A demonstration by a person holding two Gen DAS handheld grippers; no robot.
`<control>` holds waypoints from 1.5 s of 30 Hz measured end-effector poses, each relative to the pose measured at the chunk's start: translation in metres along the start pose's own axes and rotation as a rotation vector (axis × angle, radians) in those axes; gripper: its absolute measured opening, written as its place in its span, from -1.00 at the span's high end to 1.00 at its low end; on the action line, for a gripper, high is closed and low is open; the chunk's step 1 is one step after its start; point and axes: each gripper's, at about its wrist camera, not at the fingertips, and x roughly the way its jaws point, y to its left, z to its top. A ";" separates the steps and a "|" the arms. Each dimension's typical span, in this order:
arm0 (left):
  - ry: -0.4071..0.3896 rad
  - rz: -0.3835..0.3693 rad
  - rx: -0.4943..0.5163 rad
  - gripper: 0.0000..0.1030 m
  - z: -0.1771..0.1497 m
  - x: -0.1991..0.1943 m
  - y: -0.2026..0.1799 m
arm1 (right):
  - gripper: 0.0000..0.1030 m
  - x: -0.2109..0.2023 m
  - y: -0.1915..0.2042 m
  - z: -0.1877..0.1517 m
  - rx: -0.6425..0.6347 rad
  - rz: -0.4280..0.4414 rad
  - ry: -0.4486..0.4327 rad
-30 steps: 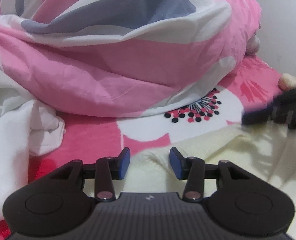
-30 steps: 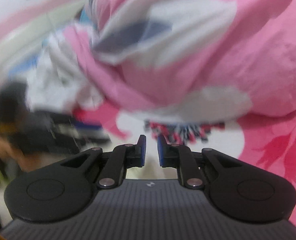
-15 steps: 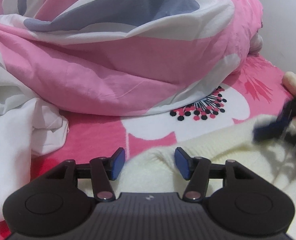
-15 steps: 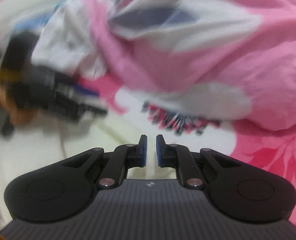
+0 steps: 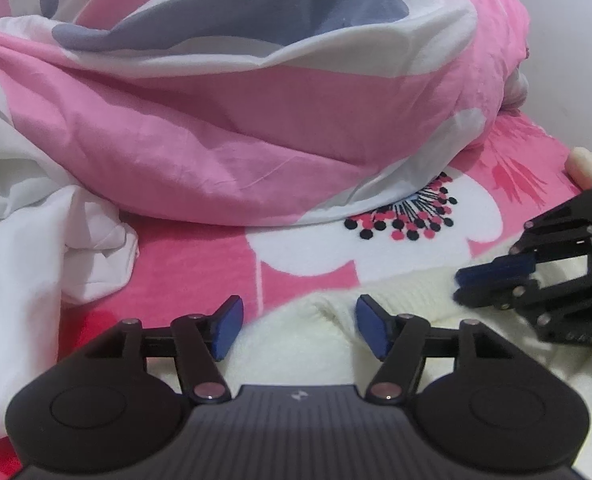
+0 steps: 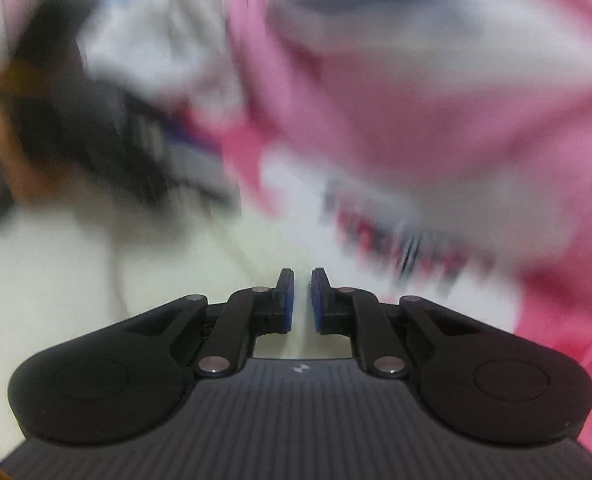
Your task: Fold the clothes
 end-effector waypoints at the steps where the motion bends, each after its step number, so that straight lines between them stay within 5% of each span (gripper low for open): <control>1: 0.000 0.000 -0.001 -0.25 0.000 0.000 0.000 | 0.85 -0.004 -0.004 0.002 0.029 0.013 0.001; 5: -0.005 -0.002 0.003 -0.26 0.000 -0.001 0.000 | 0.81 -0.029 -0.006 0.016 0.076 0.014 -0.076; 8: 0.020 -0.003 -0.020 -0.28 0.005 0.000 0.001 | 0.82 0.000 -0.011 0.001 0.141 0.016 0.012; 11: 0.043 0.000 -0.075 -0.28 0.013 -0.007 0.004 | 0.80 -0.018 -0.016 0.013 0.208 -0.013 -0.006; 19: -0.114 0.007 -0.154 -0.30 0.023 -0.126 0.009 | 0.73 -0.179 0.022 -0.017 0.408 -0.089 -0.259; 24: -0.173 -0.004 -0.121 -0.38 0.003 -0.227 0.008 | 0.38 -0.269 0.076 -0.083 0.541 -0.150 -0.378; 29: -0.165 0.040 -0.027 -0.76 -0.051 -0.318 -0.003 | -0.28 -0.315 0.132 -0.156 0.698 -0.195 -0.424; 32: -0.095 0.022 0.004 -0.77 -0.106 -0.342 -0.011 | -0.58 -0.327 0.161 -0.194 0.764 -0.268 -0.406; 36: 0.019 -0.032 -0.041 -0.79 -0.186 -0.341 -0.018 | -0.67 -0.338 0.192 -0.231 0.835 -0.341 -0.341; 41: 0.155 -0.066 -0.248 -0.79 -0.275 -0.317 -0.010 | -0.77 -0.347 0.220 -0.253 0.900 -0.384 -0.336; 45: 0.223 -0.066 -0.252 -0.88 -0.321 -0.308 -0.021 | -0.98 -0.349 0.240 -0.248 0.866 -0.346 -0.380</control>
